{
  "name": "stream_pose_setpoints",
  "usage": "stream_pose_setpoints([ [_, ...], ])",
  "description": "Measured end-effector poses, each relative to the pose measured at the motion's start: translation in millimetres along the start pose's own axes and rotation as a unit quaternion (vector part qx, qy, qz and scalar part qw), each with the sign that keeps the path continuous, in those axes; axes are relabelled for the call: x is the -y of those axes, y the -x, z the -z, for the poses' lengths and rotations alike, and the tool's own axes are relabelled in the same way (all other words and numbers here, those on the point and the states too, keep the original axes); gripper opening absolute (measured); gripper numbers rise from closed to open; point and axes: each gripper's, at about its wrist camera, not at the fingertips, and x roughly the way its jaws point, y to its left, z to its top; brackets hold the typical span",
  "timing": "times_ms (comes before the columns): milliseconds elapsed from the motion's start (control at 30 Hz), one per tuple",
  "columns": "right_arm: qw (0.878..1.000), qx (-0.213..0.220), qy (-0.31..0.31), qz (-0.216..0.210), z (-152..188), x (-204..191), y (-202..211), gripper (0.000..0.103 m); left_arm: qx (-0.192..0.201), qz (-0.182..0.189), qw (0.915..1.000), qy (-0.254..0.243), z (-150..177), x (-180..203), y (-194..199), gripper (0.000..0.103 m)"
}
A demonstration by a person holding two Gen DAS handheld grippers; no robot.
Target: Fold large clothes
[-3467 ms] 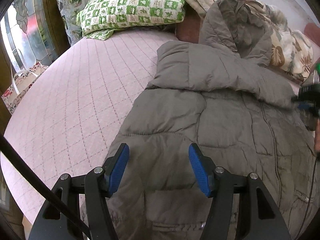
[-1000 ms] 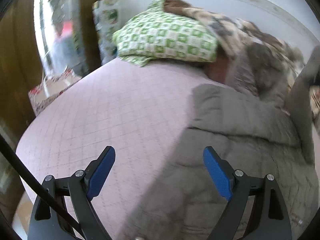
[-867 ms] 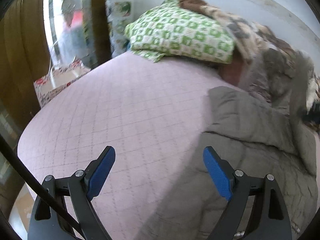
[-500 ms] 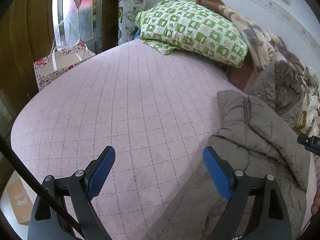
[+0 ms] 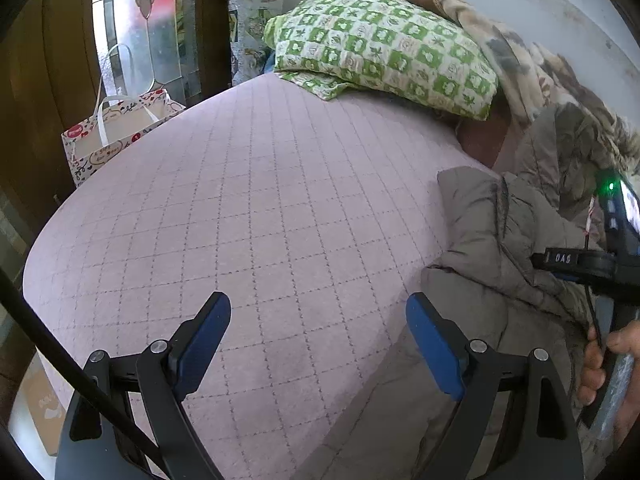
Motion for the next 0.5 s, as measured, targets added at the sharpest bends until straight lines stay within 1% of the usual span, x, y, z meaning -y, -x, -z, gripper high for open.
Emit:
stream_pose_setpoints([
  [33, 1.000, -0.003, 0.000, -0.001, -1.4, 1.1, 1.1, 0.046, 0.000, -0.001, 1.0000, -0.004, 0.7, 2.0, -0.1, 0.089],
  [100, 1.000, -0.003, -0.017, -0.022, -3.8, 10.6, 12.1, 0.046, -0.001, -0.003, 0.9999, -0.011, 3.2, 5.0, -1.0, 0.089],
  [133, 0.999, 0.006, -0.028, -0.036, -2.9, 18.7, 24.4, 0.046, -0.004, -0.001, 0.9999, -0.014, 4.9, 6.7, -1.8, 0.089],
  [167, 0.999, 0.014, -0.031, -0.040, -1.1, 23.2, 33.0, 0.047, -0.008, 0.002, 0.9998, -0.016, 6.7, 8.1, -2.8, 0.089],
  [200, 0.999, 0.024, -0.029, -0.035, 3.1, 27.8, 44.0, 0.047, -0.013, 0.005, 0.9997, -0.019, 8.6, 9.5, -4.0, 0.089],
  [233, 0.999, 0.034, -0.023, -0.022, 9.5, 33.6, 54.9, 0.050, -0.019, 0.010, 0.9995, -0.022, 11.1, 12.0, -5.8, 0.089],
  [267, 0.999, 0.038, -0.020, -0.011, 15.3, 38.5, 60.7, 0.056, -0.023, 0.012, 0.9993, -0.026, 13.4, 13.5, -7.2, 0.089],
  [367, 0.999, 0.035, -0.020, 0.035, 40.3, 62.6, 65.3, 0.057, -0.033, 0.004, 0.9982, -0.050, 22.7, 24.6, -12.8, 0.089],
  [433, 0.997, 0.019, -0.044, 0.059, 55.6, 88.5, 56.7, 0.057, -0.040, -0.002, 0.9970, -0.066, 28.0, 31.2, -16.2, 0.089],
  [500, 0.994, -0.013, -0.075, 0.077, 69.3, 113.5, 36.9, 0.060, -0.040, -0.013, 0.9958, -0.081, 32.4, 37.1, -16.9, 0.089],
])
